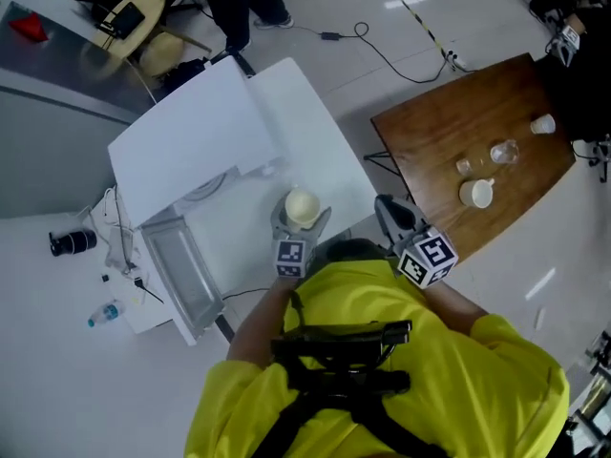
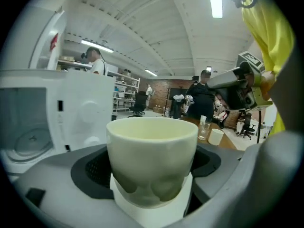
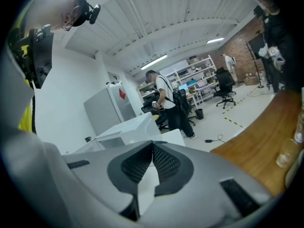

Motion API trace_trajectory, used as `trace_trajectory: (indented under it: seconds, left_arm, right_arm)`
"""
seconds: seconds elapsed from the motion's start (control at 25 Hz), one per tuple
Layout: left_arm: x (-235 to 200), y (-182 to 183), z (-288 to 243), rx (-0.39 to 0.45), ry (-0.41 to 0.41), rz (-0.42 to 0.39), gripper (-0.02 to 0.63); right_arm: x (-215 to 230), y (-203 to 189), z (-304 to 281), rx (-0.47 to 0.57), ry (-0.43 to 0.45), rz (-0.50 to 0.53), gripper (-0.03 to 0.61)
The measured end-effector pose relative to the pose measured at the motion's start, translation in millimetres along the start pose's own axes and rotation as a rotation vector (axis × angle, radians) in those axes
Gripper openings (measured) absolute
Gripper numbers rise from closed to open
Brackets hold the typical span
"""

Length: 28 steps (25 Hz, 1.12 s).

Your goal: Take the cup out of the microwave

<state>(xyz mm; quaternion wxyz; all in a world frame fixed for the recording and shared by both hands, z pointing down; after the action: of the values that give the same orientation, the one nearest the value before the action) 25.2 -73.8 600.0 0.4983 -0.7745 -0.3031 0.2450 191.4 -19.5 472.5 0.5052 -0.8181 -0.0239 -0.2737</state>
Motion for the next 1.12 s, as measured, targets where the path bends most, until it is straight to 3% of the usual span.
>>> trace_trajectory:
  seconds: [0.16,0.44,0.64,1.12]
  left_arm:
    - [8,-13,-79,-0.028,-0.061,0.005,0.445]
    - [-34,-19,-170,-0.001,0.058,0.017,0.445]
    - [-40,-30,-185,-0.019,0.061,-0.011,0.446]
    - [-39,-43,-172,-0.033,0.110,0.036,0.457]
  right_arm:
    - [28,-11,30,0.006,-0.101,-0.054,0.006]
    - [49,-27,33,0.001,-0.176,-0.073,0.006]
    - [43,-33,20,0.000,-0.172,-0.087,0.006]
    - [35,-42,13,-0.040,-0.135,-0.070,0.006]
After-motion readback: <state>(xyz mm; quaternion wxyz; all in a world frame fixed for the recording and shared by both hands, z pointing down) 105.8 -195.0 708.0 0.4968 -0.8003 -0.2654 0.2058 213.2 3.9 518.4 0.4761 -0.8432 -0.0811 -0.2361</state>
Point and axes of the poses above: the fingertips, and each gripper's own axes: z backward along the fingers, x to its right, y out of its top, the point moved 3 cm from there along z, backward along the fingers, and after that the axes turned 5 degrees about -z, right-handed, at the moved point
